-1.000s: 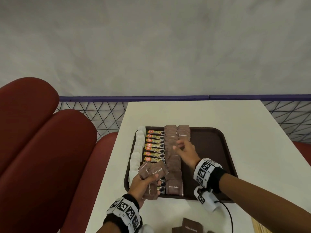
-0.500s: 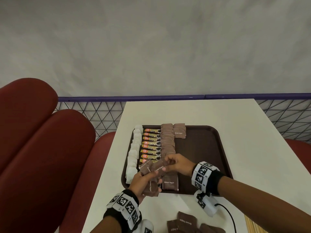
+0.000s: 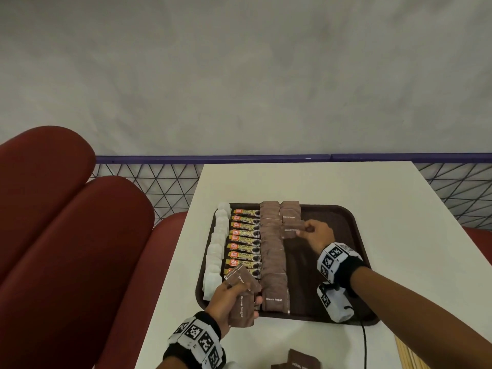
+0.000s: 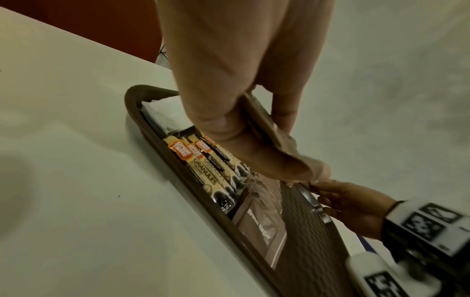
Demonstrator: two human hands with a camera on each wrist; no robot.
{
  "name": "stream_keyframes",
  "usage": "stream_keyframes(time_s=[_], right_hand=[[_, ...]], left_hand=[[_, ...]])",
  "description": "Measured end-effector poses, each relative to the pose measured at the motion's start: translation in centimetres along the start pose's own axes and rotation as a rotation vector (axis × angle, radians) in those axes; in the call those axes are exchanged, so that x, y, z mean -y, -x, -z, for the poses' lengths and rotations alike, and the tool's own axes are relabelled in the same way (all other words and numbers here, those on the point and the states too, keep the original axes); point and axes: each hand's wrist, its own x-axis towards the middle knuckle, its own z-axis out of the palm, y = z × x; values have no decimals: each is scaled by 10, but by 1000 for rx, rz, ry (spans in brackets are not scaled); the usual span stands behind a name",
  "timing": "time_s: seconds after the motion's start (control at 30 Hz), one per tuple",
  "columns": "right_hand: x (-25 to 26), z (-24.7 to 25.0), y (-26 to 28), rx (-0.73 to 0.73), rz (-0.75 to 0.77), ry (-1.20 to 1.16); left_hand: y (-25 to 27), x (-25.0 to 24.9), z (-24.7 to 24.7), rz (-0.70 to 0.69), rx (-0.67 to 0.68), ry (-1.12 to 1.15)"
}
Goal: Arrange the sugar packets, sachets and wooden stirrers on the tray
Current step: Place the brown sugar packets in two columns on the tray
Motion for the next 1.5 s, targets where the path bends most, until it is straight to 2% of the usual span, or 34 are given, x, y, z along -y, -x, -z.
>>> stream_keyframes(time_s=[0.2,0.43,0.67,0.93,1.03,1.13,1.23,1.37,1.5], right_hand=[[2,-8,-33,-78,-170,49],[6,-21,-46,-43,-219,228],[4,-27,-51,-55,-152,456],[6,-24,-43,-193,-53,388],[10,-22,-31,-180,40,395],[12,-21,-14,-115,172,381],[13,-23,5,15,268,225],[23,-24,34,345,296,48],[26,-27,60,631,291,85]], left_hand=[[-3,-3,9,6,8,57],[-10,-8,22,4,9,72],[-10,-10,30,-1,14,64],[-9,-11,25,-36,-11,76],[-7,-11,21,-52,-19,65],[-7,-9,15,-79,-43,85],[-6,-6,10,-92,-53,79],[-2,-4,0,-106,-42,65],[0,0,-6,-113,-36,55]])
